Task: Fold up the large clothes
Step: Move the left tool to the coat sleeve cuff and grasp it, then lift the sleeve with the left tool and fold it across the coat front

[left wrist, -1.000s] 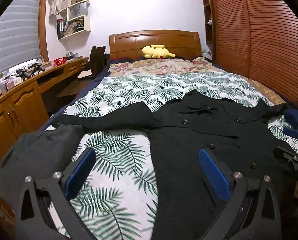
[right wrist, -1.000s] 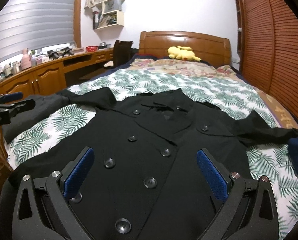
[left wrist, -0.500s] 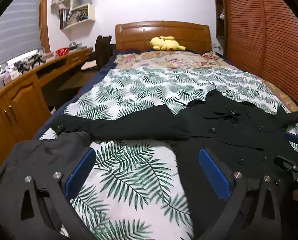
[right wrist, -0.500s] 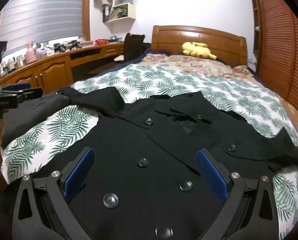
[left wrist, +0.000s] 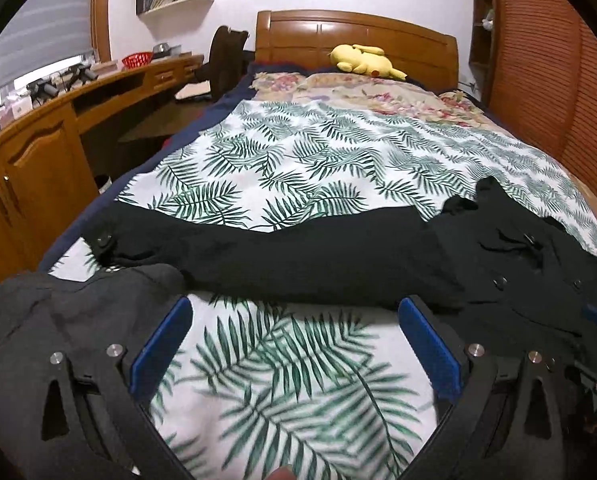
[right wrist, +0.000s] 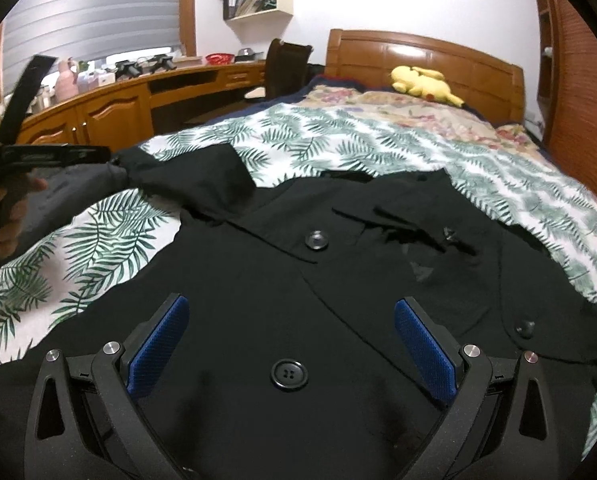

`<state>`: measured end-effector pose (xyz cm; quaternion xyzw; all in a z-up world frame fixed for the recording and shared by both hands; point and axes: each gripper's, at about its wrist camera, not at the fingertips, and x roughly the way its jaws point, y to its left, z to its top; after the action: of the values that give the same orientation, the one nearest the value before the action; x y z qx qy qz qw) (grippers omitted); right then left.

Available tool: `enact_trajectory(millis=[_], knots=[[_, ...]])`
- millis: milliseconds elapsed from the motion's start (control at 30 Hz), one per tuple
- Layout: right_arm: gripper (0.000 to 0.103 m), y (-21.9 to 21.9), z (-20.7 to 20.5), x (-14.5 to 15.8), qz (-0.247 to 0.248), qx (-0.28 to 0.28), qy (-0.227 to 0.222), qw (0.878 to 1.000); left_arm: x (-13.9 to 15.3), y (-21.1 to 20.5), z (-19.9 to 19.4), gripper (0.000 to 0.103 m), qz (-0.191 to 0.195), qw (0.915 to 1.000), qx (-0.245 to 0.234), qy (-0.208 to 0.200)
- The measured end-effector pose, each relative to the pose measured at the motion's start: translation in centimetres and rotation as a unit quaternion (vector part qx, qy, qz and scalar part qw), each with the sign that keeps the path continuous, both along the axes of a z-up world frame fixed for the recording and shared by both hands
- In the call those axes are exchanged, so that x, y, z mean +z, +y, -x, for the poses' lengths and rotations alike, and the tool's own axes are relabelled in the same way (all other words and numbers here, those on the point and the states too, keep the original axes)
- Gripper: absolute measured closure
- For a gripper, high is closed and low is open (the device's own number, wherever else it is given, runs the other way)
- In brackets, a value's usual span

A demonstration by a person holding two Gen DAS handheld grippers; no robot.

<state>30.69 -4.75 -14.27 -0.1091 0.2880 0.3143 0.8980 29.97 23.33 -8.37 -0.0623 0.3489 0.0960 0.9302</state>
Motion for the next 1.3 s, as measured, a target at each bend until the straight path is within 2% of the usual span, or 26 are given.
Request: enact_trajectory(millis=[133, 233, 400, 733, 967, 1133, 1167, 1200, 1233, 1300], knots=[[0.000, -0.2, -0.4, -0.7, -0.005, 0.002, 0.015, 1.000, -1.2, 1.9, -2.2, 0.000, 0.032, 0.9994, 0.014, 0.004], [0.000, -0.2, -0.2, -0.7, -0.003, 0.003, 0.011, 1.000, -2.3, 3.4, -3.9, 0.006, 0.055, 0.9979, 0.031, 0.016], [0.000, 0.3, -0.2, -0.9, 0.007, 0.004, 0.008, 1.000, -4.0, 4.6, -5.7, 0.029, 0.080, 0.9948, 0.052, 0.036], [0.000, 0.5, -0.2, -1.1, 0.011, 0.005, 0.010, 1.000, -7.4, 4.9, -7.5, 0.030, 0.085, 0.9888, 0.087, 0.087], [0.000, 0.5, -0.2, -1.1, 0.011, 0.005, 0.010, 1.000, -8.3, 4.8, -7.3, 0.030, 0.092, 0.9848, 0.103, 0.106], [0.000, 0.6, 0.0, -1.1, 0.015, 0.006, 0.006, 1.000, -8.6, 4.6, -7.1, 0.030, 0.087, 0.9864, 0.099, 0.098], [0.000, 0.7, -0.1, -1.1, 0.016, 0.006, 0.006, 1.000, -8.5, 4.5, -7.2, 0.037, 0.087, 0.9872, 0.094, 0.095], [0.000, 0.7, -0.1, -1.1, 0.016, 0.007, 0.005, 1.000, -8.4, 4.4, -7.3, 0.052, 0.090, 0.9878, 0.087, 0.092], [0.000, 0.7, 0.0, -1.2, 0.016, 0.007, 0.005, 1.000, -8.3, 4.2, -7.5, 0.057, 0.091, 0.9882, 0.081, 0.093], [0.000, 0.7, 0.1, -1.2, 0.016, 0.007, 0.005, 1.000, -8.0, 3.9, -7.9, 0.076, 0.076, 0.9891, 0.081, 0.096]])
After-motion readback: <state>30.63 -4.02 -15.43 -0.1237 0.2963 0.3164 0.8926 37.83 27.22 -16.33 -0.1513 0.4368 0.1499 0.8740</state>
